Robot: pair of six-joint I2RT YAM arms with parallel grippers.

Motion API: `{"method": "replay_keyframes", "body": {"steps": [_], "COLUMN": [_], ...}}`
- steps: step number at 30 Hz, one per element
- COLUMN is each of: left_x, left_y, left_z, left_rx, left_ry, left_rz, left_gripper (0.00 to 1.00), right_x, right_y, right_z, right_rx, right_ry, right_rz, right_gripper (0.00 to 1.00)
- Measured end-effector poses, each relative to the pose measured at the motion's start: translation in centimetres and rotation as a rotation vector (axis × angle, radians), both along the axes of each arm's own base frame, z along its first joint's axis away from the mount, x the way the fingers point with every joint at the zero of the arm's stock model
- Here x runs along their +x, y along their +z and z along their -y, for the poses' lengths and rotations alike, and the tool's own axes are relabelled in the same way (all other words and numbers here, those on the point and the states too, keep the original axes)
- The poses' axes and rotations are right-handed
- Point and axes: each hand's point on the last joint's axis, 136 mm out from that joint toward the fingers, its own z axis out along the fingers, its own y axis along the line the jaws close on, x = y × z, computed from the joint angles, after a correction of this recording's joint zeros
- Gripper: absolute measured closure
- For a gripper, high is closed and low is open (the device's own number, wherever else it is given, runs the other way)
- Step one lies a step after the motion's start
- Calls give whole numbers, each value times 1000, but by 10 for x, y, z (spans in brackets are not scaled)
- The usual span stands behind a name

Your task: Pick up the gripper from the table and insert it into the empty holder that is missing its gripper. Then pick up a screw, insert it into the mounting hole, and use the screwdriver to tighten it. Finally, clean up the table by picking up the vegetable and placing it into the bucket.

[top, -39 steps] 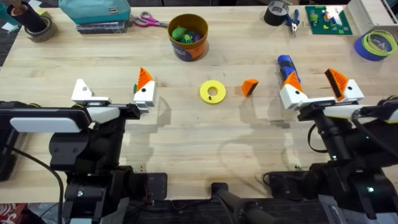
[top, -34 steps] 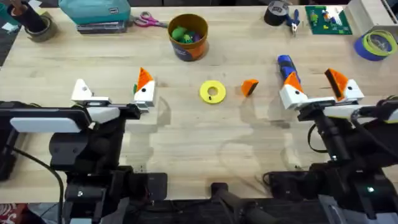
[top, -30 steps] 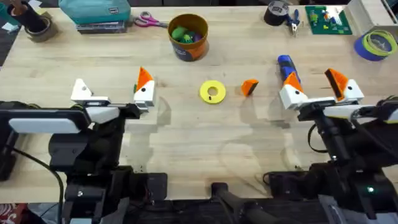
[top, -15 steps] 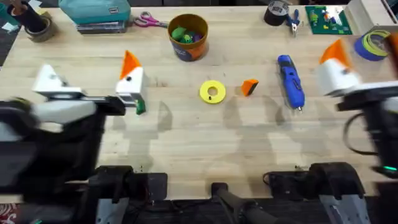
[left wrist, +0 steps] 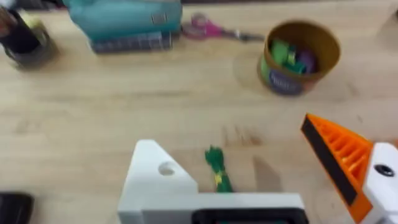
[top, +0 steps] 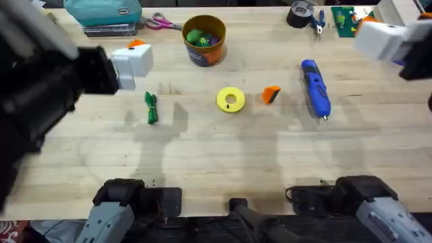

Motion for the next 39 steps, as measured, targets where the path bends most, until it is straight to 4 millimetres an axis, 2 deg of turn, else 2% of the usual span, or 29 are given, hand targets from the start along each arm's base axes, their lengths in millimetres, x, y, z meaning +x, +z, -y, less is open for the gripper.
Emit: {"method": "replay_keyframes", "body": {"steps": [7, 14, 17, 26, 31, 36, 39], "left_x": [24, 33, 33, 36, 16, -13, -15], "left_y": [-32, -68, -79, -93, -105, -127, -141], "left_z": [0, 3, 4, 6, 6, 6, 4], "left_rx": [1, -14, -21, -48, -105, -177, -189], "left_ry": [0, -5, -6, 0, 62, 174, 231], "left_rz": [-255, -424, -470, -527, -627, -811, -877], "left_gripper": [10, 10, 10, 10, 10, 10, 9], "right_x": [21, 17, 16, 21, 21, 21, 21], "right_y": [-40, -89, -100, -107, -107, -107, -107], "right_z": [0, 0, 0, 0, 0, 0, 0], "right_rx": [-1, -2, -2, -2, -2, -2, -2], "right_ry": [0, 0, 0, 0, 0, 0, 0], "right_rz": [-309, -571, -627, -651, -651, -651, -651], "right_gripper": [5, 5, 5, 6, 5, 5, 5]}}
